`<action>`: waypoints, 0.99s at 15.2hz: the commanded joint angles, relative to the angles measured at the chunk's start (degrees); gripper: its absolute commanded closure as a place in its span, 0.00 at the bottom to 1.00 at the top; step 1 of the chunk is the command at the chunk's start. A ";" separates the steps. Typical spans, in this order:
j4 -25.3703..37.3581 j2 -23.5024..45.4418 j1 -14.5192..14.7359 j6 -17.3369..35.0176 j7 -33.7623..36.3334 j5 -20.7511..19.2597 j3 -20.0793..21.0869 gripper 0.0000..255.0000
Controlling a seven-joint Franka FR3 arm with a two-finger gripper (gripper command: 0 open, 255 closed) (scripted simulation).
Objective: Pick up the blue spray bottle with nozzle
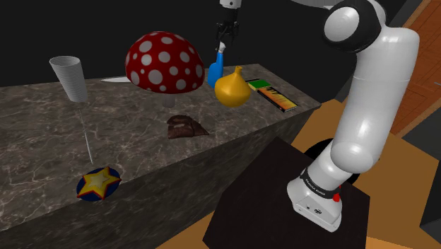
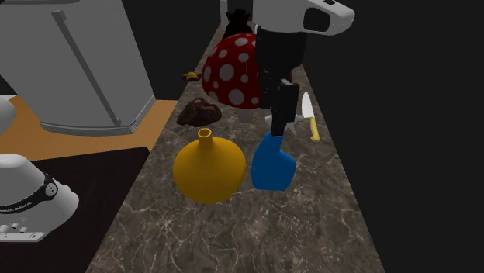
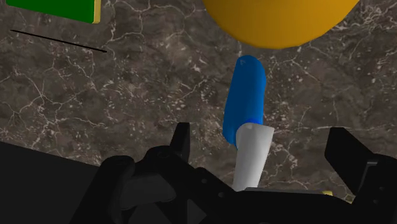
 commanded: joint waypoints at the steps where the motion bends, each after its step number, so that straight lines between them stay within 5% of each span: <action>1: -2.41 -0.26 -0.01 2.17 0.06 -0.02 0.00 0.00; 3: -2.42 -0.27 -0.01 2.17 0.06 -0.02 0.00 0.00; 4: -2.28 -0.20 0.01 2.11 0.10 -0.02 0.01 1.00; 15: -0.61 -0.09 -0.03 0.54 -0.03 0.00 -0.01 1.00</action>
